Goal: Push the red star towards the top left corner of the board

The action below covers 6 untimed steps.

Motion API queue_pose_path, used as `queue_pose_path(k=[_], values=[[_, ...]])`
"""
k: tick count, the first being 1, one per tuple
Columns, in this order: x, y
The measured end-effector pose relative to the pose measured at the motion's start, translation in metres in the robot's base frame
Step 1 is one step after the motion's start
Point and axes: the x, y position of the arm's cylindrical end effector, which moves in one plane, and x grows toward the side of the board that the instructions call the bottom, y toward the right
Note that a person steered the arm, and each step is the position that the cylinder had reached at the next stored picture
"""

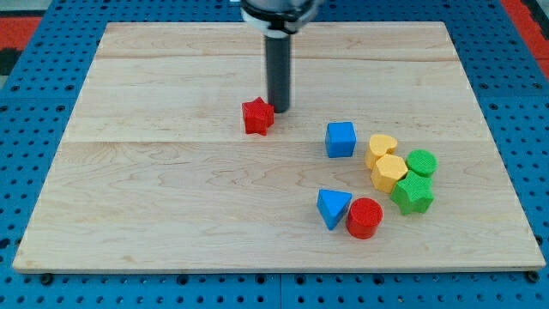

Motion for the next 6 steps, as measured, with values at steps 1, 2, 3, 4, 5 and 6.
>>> queue_pose_path(k=[1,2,3,4,5,6], values=[[0.019,0.005],[0.009,-0.063],[0.007,-0.106],[-0.011,-0.169],[-0.062,-0.205],[-0.089,-0.220]])
